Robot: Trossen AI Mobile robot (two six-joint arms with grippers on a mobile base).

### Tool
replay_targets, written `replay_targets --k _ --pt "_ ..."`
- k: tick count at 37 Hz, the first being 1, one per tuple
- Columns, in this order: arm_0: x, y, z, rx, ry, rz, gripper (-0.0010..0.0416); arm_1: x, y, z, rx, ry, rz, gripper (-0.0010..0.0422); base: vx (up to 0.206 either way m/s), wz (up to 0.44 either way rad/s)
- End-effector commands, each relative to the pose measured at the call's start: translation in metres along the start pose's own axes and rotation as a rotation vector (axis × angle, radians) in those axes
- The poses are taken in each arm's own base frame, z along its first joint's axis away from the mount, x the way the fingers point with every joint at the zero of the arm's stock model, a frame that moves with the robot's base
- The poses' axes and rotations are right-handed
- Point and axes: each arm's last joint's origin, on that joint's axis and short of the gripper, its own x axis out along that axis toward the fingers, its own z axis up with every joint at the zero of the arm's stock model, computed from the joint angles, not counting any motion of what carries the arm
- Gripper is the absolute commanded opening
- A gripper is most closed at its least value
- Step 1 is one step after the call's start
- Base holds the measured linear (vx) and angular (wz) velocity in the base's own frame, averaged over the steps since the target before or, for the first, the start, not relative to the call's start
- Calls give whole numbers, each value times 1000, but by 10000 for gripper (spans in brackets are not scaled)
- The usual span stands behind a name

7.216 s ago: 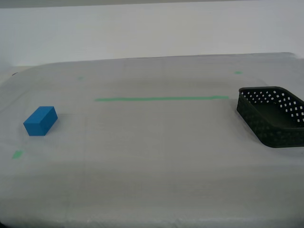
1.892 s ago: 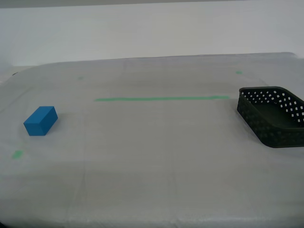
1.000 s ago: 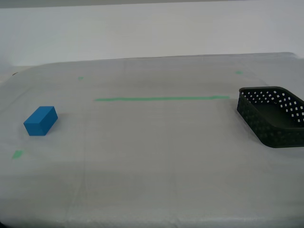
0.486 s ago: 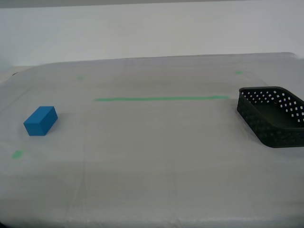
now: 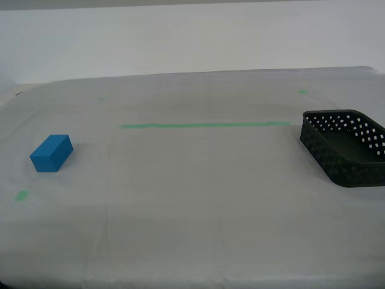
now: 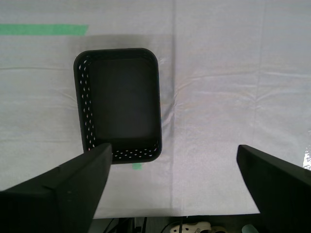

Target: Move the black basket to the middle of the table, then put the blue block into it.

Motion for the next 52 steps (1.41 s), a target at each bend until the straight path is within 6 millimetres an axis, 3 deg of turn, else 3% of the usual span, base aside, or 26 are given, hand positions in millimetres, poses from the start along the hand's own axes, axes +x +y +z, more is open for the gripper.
replay_targets --k 1,6,13,34,52 --pt "-1 0 0 6 -1 -3 408 0 0 1 1 -5 0 0 0 0" --pt "-1 0 0 31 -1 -1 381 0 0 1 1 -5 0 0 0 0" --pt "-1 0 0 37 -2 6 405 0 0 1 1 -5 0 0 0 0" --pt "-1 3 1 -10 -15 83 394 0 0 1 1 -5 1 0 0 0" --pt "7 1 5 0 15 25 394 0 0 1 1 -5 1 0 0 0"
